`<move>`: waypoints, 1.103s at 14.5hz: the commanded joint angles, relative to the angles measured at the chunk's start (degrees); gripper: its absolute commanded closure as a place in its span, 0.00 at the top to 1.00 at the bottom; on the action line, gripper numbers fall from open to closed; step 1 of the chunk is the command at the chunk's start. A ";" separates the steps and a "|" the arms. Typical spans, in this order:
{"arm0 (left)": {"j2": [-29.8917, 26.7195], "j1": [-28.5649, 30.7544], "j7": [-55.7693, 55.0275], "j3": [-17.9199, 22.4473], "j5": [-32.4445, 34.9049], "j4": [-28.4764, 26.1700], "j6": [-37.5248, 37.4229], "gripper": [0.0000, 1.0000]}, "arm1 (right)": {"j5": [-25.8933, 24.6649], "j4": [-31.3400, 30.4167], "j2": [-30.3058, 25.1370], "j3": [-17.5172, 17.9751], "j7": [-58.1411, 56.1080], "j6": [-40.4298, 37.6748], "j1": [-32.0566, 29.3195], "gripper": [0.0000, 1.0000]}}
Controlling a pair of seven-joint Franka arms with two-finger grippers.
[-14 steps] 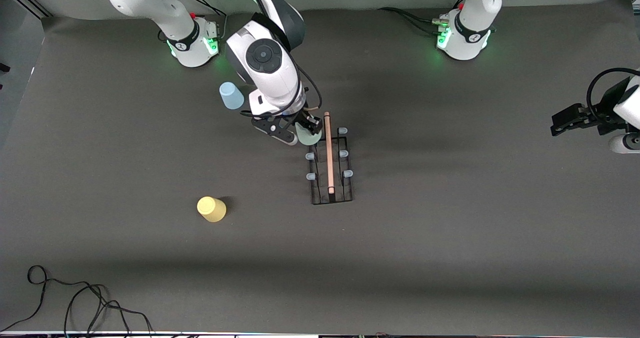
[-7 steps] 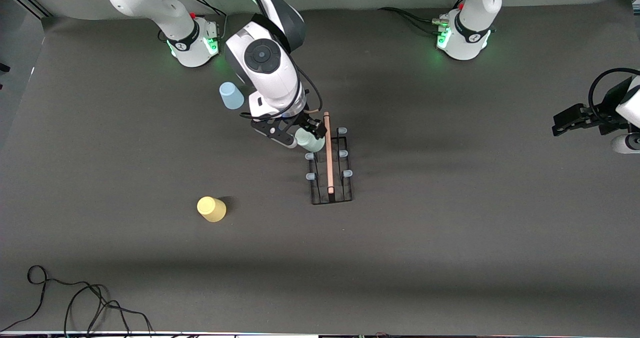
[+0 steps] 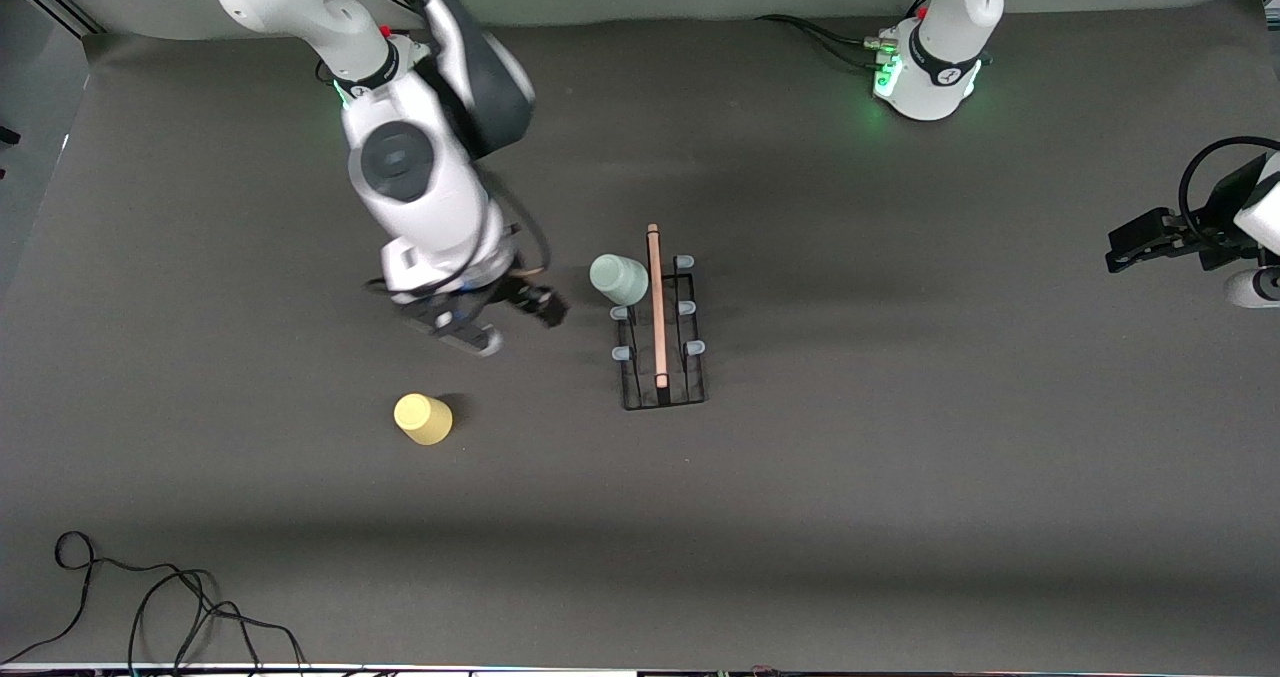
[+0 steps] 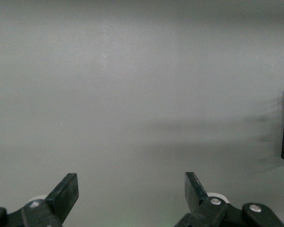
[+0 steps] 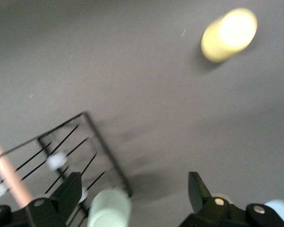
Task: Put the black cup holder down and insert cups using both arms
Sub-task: 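Open the right gripper and move it toward the yellow cup, then lower the right gripper around the yellow cup and close it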
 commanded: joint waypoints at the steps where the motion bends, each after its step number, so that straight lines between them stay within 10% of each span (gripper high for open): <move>1: -0.98 -0.03 1.03 0.37 -0.68 -1.04 0.58 1.00 | 0.04 0.63 2.10 -5.85 -11.01 -0.84 -0.12 1.00; 12: -0.63 1.81 1.03 0.37 -2.09 -0.96 1.90 1.00 | 1.10 0.54 13.26 -6.66 -27.92 9.70 -12.52 1.00; 16: -0.63 1.82 1.03 0.37 -2.27 -0.87 1.90 1.00 | 10.93 0.63 16.86 -6.49 -31.32 14.10 -12.43 1.00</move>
